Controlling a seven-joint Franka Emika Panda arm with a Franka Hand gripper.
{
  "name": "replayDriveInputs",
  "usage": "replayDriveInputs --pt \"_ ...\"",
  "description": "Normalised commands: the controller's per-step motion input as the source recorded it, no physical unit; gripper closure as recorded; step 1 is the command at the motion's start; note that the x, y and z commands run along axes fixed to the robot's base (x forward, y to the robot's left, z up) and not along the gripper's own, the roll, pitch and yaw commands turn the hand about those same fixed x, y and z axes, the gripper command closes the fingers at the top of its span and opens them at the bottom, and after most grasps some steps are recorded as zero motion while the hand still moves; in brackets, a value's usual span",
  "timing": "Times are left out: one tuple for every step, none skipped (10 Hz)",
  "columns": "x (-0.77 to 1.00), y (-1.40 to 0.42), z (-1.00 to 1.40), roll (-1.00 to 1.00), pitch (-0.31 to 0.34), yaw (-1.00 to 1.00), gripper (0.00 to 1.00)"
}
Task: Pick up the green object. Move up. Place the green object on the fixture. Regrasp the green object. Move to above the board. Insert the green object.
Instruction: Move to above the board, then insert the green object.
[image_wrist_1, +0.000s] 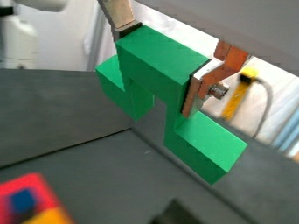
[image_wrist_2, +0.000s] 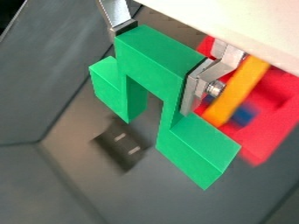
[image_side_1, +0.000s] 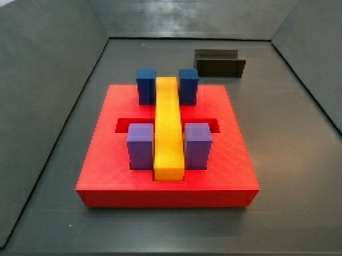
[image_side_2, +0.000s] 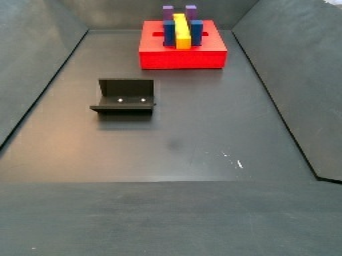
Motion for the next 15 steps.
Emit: replayDriveInputs --pt "-1.02 -1.4 0.25 -1.0 -0.094 0.0 1.0" --pt "-0.52 -0.66 0.12 -1.0 -0.109 0.0 1.0" --pt "-0.23 -0.23 0.03 -1.0 -0.119 0.0 1.0" --pt "-0.05 0.0 0.0 -1.0 -0.093 -0.02 1.0" --pt "-0.05 0.0 0.02 -1.0 -0.094 -0.03 1.0" --pt "-0.06 -0.01 0.0 -0.76 -0.094 -0.02 1.0" --pt "-0.05 0.01 0.0 -0.56 -0.078 -0.02 1.0" --pt "-0.04 0.01 0.0 -0.34 -0.052 -0.01 1.0" --pt "-0.03 0.01 0.0 -0.26 -0.043 -0.01 1.0" --pt "0.11 0.0 -0.22 -0.11 0.0 -0.04 1.0" --pt "0.13 0.0 -0.43 -0.2 -0.034 0.0 1.0" --pt "0.07 -0.01 -0.61 -0.24 -0.104 0.0 1.0" --pt "0.1 -0.11 -0.71 -0.18 -0.129 0.0 1.0" --pt "0.1 -0.11 -0.71 -0.18 -0.131 0.0 1.0" --pt "0.08 -0.17 -0.47 -0.29 -0.154 -0.05 1.0"
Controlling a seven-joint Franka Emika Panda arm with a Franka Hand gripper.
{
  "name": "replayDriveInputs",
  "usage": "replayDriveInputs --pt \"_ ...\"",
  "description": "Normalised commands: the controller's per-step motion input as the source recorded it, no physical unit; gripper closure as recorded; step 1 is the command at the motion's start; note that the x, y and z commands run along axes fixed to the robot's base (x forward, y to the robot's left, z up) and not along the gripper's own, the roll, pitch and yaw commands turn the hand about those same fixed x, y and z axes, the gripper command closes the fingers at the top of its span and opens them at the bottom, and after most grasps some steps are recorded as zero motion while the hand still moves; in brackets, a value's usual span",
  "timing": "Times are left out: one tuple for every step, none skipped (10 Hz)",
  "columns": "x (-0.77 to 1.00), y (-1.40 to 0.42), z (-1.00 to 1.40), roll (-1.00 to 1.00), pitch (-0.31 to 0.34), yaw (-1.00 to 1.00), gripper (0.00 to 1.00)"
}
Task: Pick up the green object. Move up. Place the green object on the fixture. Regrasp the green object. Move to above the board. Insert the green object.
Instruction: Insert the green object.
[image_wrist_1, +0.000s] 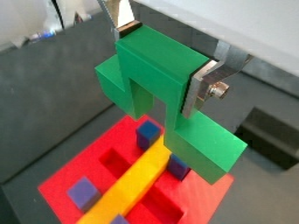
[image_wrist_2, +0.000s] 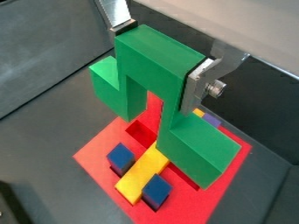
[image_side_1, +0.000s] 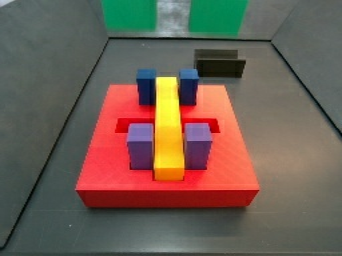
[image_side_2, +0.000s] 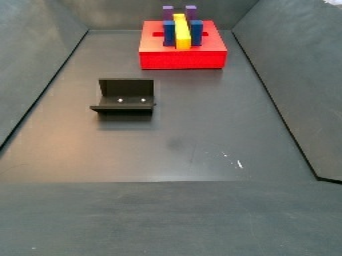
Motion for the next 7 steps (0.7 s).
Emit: replayDriveInputs --pt "0.12 -0.17 -0.21 -0.41 -0.176 -0.04 1.0" --pt "0.12 -0.15 -0.18 -0.43 -0.181 -0.03 1.0" --pt "0.13 -0.14 -0.2 -0.42 -0.18 -0.03 1.0" --pt "0.13 -0.14 -0.19 -0.42 -0.183 -0.01 1.0" --pt "0.0 0.0 -0.34 -0.36 -0.129 0.0 1.0" --pt "-0.01 -0.01 -0.33 0.0 -0.096 0.0 1.0" --pt "-0.04 -0.04 -0.52 0.14 -0.137 0.11 1.0"
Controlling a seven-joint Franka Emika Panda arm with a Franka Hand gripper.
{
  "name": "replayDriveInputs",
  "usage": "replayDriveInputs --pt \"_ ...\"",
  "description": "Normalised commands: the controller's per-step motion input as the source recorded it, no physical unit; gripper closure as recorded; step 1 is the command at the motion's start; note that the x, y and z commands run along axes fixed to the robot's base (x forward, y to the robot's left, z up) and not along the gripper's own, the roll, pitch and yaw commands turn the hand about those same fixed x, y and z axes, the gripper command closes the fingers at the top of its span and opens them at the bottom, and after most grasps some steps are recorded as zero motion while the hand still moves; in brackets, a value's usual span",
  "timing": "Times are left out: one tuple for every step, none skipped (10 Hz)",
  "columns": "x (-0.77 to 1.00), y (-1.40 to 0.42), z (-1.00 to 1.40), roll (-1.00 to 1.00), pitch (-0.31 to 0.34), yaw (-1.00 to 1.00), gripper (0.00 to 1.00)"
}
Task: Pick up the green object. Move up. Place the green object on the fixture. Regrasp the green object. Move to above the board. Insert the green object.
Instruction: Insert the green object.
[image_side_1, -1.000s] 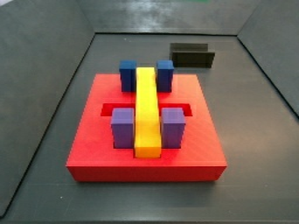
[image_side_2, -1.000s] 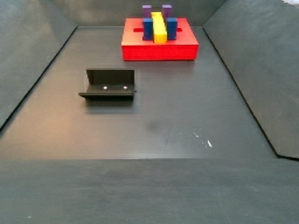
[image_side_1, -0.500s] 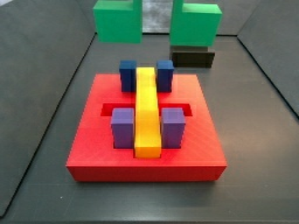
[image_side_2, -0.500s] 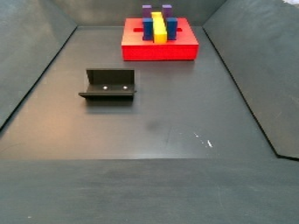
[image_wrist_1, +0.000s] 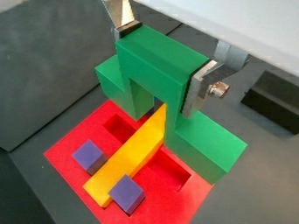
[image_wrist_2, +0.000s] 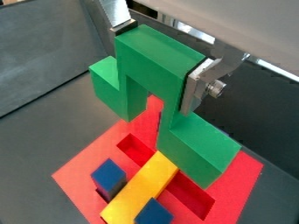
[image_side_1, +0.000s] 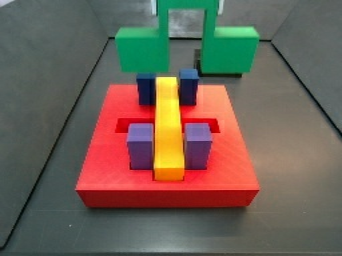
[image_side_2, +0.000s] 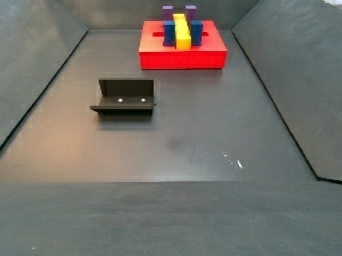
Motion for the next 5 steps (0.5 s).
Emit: replayDriveInputs --pt "-0.04 -0.07 -0.54 0.16 -0.147 0.14 1.0" --pt "-0.16 -0.07 -0.57 0.18 -0.151 0.21 1.0" --pt "-0.14 -0.08 -0.58 0.22 -0.157 0.21 1.0" --pt "-0.12 -0.08 -0.57 0.24 -0.14 0.19 1.0" --pt "-0.18 -0.11 -0.47 0.25 -0.136 0.19 1.0"
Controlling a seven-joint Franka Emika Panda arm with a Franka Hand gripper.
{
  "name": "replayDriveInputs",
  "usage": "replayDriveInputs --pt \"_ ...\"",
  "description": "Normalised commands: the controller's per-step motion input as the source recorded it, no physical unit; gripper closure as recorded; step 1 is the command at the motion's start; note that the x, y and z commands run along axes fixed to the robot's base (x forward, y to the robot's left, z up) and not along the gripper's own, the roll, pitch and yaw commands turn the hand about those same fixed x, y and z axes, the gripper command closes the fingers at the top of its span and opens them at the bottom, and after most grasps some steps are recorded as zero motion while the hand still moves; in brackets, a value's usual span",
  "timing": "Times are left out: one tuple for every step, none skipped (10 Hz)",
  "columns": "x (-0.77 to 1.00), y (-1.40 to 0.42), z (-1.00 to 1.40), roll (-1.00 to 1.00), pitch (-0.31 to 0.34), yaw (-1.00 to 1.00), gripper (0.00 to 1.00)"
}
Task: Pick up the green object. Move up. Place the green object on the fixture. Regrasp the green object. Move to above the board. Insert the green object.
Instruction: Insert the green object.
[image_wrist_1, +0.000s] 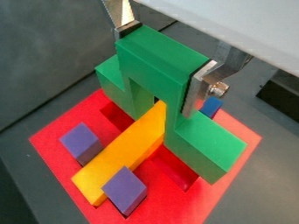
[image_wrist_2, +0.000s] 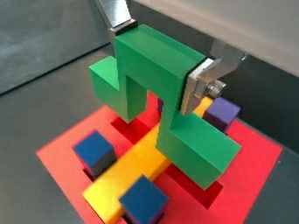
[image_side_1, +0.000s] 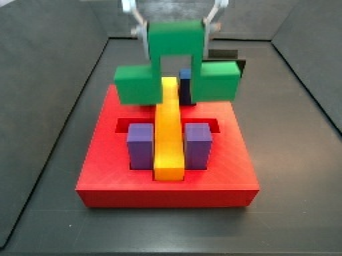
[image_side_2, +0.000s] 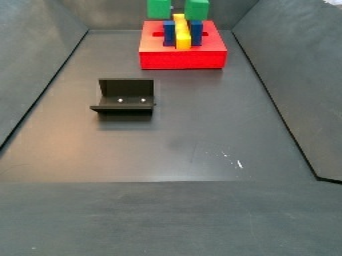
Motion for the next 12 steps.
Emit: replayDriveInputs --pt "-0.23 -0.11 -0.37 0.19 -0.103 0.11 1.0" --pt "-0.21 0.0 -0.28 0.05 -0.1 0.03 1.0" --pt "-0.2 0.0 -0.27 0.0 -0.107 0.01 1.0" --pt "-0.18 0.0 -0.23 -0.02 -0.113 0.02 1.0" --pt "-0.13 0.0 -0.19 -0.04 -0.116 0.04 1.0" --pt "-0.06 0.0 -0.19 -0.05 -0.113 0.06 1.0" --pt "0.0 0.0 -0.16 -0.04 -0.096 0.08 1.0" --pt "0.07 -0.03 -0.12 -0.04 -0.06 0.13 1.0" --pt "0.1 -0.02 -0.11 -0.02 -0.044 0.13 1.0" --pt "0.14 0.0 -0.03 0.0 0.0 0.09 1.0" --pt "0.11 0.0 0.0 0.0 0.0 0.06 1.0" --pt "0.06 0.0 0.0 0.0 0.0 0.03 1.0"
